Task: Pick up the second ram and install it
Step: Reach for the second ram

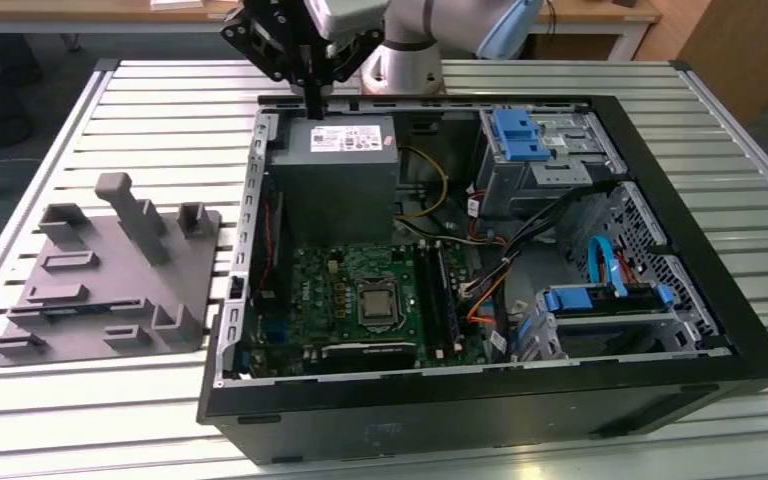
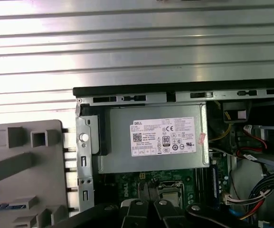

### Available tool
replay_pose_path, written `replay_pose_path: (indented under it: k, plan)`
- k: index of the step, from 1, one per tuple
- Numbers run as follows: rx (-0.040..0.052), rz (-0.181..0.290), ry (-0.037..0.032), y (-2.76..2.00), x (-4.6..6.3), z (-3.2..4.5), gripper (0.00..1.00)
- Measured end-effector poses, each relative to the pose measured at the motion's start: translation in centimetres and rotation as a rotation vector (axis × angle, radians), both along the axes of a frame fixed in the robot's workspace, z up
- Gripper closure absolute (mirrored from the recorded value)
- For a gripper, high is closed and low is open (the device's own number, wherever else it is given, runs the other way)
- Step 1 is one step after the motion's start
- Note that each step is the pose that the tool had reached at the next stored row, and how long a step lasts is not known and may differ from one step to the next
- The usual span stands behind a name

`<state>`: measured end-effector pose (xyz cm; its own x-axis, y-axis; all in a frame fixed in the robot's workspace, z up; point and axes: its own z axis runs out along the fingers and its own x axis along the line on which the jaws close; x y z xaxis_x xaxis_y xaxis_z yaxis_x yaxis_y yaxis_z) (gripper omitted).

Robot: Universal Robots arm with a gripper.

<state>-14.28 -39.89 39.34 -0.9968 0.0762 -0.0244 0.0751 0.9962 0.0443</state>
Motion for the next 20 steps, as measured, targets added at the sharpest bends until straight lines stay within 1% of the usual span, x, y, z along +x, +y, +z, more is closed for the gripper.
replay_pose_path:
  k: [6, 20]
  plan:
    - [0.0002, 0.000, -0.0001, 0.00, -1.7, -0.01, 0.90]
    - [0.0001, 0.000, -0.0001, 0.00, -5.0, -0.03, 0.90]
